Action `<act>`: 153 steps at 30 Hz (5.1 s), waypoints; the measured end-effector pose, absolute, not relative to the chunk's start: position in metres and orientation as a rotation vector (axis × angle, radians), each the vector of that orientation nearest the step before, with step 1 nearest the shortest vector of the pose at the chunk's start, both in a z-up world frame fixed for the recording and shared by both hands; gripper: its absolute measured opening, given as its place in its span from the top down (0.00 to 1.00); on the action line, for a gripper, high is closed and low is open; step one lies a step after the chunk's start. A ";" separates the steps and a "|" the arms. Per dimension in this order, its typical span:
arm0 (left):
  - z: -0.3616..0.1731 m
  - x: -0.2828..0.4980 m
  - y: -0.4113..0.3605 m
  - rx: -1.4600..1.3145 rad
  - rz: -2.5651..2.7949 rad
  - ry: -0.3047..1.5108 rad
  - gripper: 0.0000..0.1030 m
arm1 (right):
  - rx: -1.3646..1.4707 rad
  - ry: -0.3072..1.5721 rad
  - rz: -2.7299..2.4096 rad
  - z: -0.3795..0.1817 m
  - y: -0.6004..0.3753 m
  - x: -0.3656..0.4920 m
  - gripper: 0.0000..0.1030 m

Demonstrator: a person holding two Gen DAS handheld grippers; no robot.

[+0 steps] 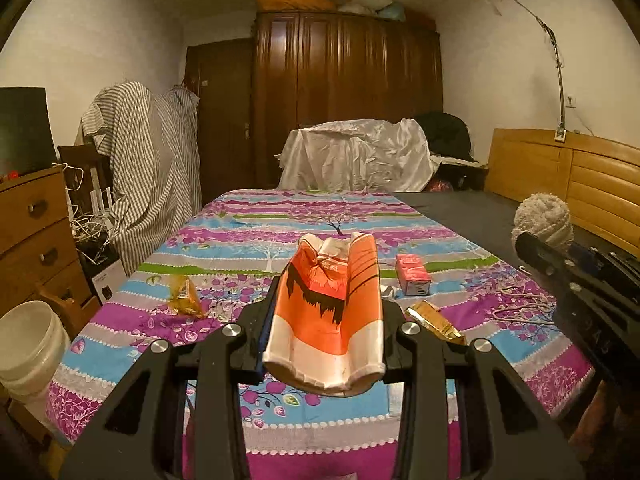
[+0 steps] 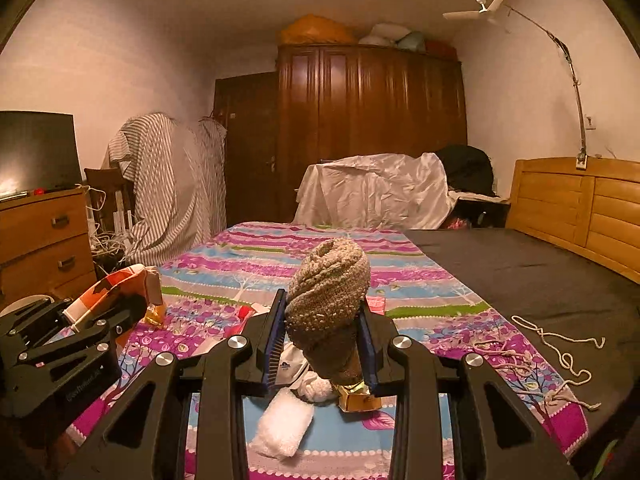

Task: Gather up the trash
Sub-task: 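Carry the cup and knit ball with both tools over the white bucket, then open both tools to drop the cup and knit ball into the bucket, then grasp the white foam sheet with left tool while right tool grasps gold wrapper box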

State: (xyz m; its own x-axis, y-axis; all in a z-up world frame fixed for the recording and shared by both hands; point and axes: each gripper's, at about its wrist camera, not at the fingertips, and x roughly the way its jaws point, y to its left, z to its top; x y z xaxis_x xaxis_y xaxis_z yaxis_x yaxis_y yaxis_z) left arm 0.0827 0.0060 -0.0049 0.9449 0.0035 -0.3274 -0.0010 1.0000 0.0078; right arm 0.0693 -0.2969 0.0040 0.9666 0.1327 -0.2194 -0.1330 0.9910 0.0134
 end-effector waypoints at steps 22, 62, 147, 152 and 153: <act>0.031 0.076 0.127 -0.047 0.268 0.321 0.66 | -0.042 0.216 0.386 0.040 -0.169 0.088 0.67; -0.045 0.036 0.549 -0.400 0.643 0.772 0.62 | -0.400 0.957 1.197 -0.011 0.476 0.187 0.67; -0.114 0.193 0.203 -0.352 -0.052 0.976 0.34 | 0.222 0.815 0.486 -0.116 -0.263 0.178 0.39; -0.092 0.210 0.158 -0.191 -0.142 0.924 0.26 | 0.224 0.808 0.508 -0.113 -0.248 0.179 0.39; -0.092 0.219 0.145 -0.136 -0.151 0.926 0.25 | 0.222 0.808 0.509 -0.112 -0.247 0.178 0.39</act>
State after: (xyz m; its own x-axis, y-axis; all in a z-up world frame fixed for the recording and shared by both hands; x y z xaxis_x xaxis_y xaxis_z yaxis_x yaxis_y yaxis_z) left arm 0.2188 0.1445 -0.0921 0.5917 -0.1881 -0.7839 0.0715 0.9808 -0.1814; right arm 0.1784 -0.2466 -0.1120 0.5796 0.5140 -0.6324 -0.3484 0.8578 0.3778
